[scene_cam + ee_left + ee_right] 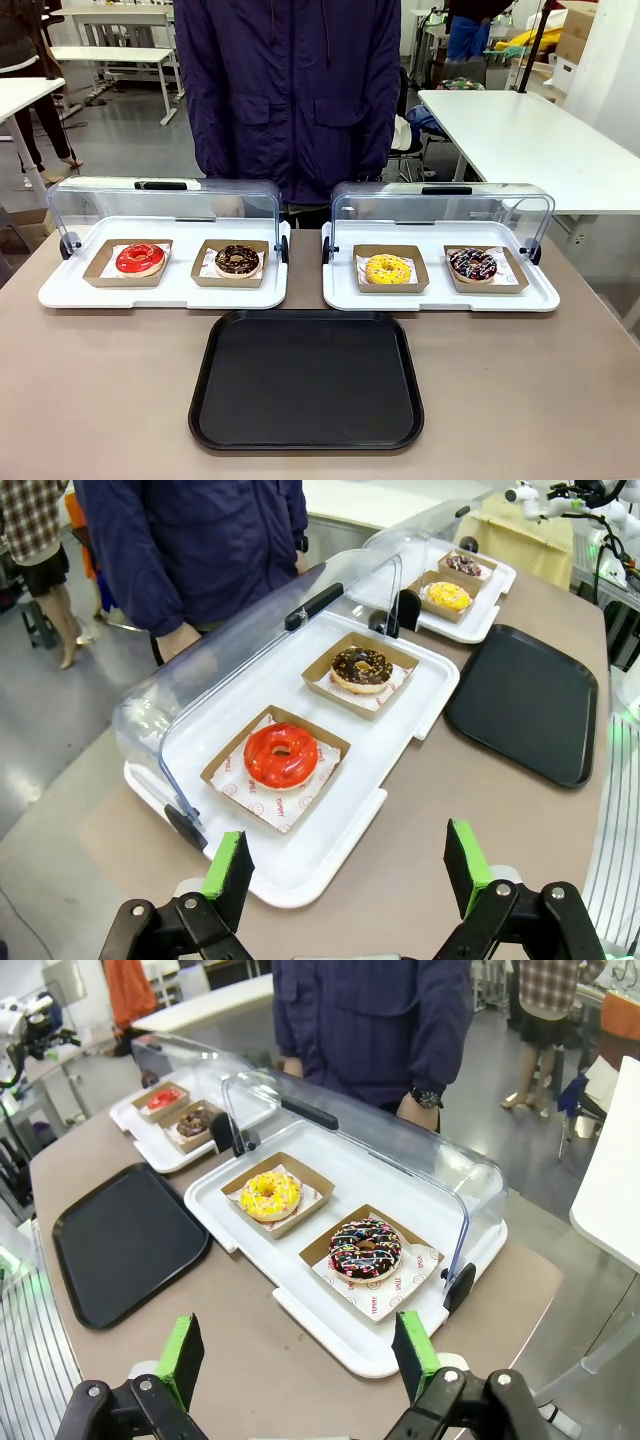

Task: Move the third donut from the left to the tray.
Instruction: Pick up the Paper togo box containing the Donut indicated by the person and place it on the Handle tray.

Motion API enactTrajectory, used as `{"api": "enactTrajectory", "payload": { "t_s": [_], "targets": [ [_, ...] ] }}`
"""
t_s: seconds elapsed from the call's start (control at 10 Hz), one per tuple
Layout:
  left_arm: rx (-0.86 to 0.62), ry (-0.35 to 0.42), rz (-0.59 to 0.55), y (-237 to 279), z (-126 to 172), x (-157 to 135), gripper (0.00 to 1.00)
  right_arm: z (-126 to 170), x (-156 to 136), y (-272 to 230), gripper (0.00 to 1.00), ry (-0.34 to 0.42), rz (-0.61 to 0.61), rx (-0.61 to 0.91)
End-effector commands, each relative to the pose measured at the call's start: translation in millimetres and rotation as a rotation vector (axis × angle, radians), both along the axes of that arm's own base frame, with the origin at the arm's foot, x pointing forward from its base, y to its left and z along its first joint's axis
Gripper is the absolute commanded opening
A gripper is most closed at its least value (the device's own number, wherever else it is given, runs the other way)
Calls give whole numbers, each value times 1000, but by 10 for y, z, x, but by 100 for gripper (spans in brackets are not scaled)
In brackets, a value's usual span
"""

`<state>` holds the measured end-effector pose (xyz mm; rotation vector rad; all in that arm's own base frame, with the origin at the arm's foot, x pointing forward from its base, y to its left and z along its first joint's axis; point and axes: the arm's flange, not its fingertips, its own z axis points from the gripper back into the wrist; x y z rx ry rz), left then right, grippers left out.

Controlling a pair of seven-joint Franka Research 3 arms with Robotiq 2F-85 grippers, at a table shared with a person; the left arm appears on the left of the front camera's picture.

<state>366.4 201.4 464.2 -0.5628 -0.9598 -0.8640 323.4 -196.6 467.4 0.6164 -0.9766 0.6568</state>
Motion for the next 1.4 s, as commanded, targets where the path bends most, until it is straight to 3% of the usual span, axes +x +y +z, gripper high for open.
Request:
{"api": "enactTrajectory", "payload": {
  "t_s": [0.0,1.3],
  "targets": [
    [1,-4,-11,4,13,-6,100,8,35,-1,100,-24,-3,11],
    [1,-4,-11,4,13,-6,100,8,35,-1,100,-24,-3,11]
  ]
}}
